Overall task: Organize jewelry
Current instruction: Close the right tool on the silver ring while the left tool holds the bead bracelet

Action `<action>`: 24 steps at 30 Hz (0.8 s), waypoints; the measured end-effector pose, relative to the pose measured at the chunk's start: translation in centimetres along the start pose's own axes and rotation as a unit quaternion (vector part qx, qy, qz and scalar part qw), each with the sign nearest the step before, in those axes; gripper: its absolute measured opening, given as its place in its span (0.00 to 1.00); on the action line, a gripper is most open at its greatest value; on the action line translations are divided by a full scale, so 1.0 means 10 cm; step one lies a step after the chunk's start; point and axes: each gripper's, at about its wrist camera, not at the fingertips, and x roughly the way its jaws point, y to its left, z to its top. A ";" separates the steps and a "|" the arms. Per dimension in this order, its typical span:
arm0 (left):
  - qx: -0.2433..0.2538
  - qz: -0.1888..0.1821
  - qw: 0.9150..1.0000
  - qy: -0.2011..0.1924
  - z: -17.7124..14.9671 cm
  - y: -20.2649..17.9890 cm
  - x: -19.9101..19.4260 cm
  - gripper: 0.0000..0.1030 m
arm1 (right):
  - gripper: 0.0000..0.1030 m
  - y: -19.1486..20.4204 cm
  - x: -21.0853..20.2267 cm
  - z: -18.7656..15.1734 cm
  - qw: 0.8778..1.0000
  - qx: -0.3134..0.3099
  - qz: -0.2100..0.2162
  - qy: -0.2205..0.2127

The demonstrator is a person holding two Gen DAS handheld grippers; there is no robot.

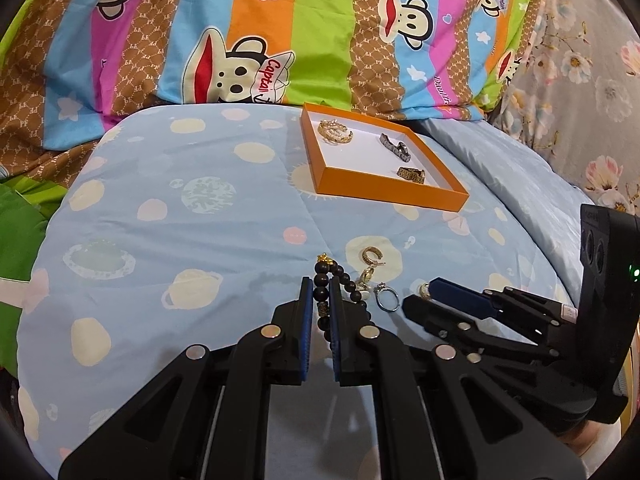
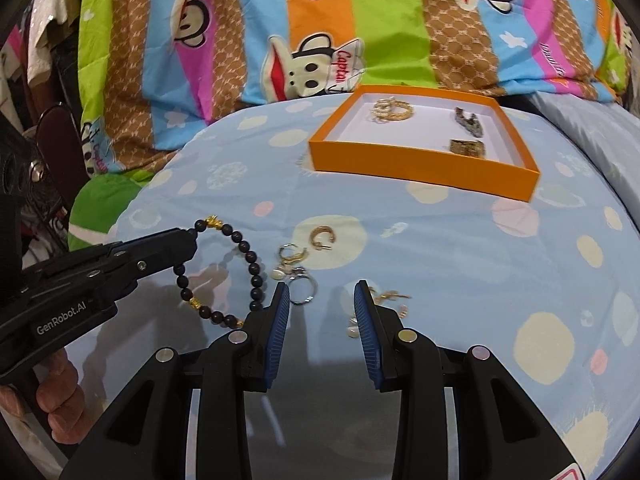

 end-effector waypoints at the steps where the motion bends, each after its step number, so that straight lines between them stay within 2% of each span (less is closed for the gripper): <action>1: -0.002 0.001 1.000 -0.001 0.00 0.01 0.00 0.07 | 0.32 0.02 0.03 0.01 1.000 -0.003 0.000 0.003; 9: -0.013 0.004 1.000 0.001 0.01 0.09 0.00 0.07 | 0.32 0.11 0.21 0.08 0.999 -0.021 -0.004 0.033; 12: -0.014 0.004 1.000 0.002 0.01 0.09 0.00 0.07 | 0.28 0.12 0.23 0.09 0.999 -0.022 -0.010 0.034; 15: -0.013 0.004 1.000 0.003 0.01 0.09 0.00 0.07 | 0.19 0.11 0.23 0.09 0.999 -0.018 -0.013 0.034; 24: -0.010 0.005 1.000 0.005 0.00 0.09 0.03 0.07 | 0.19 0.08 0.19 0.08 1.000 -0.011 -0.010 0.023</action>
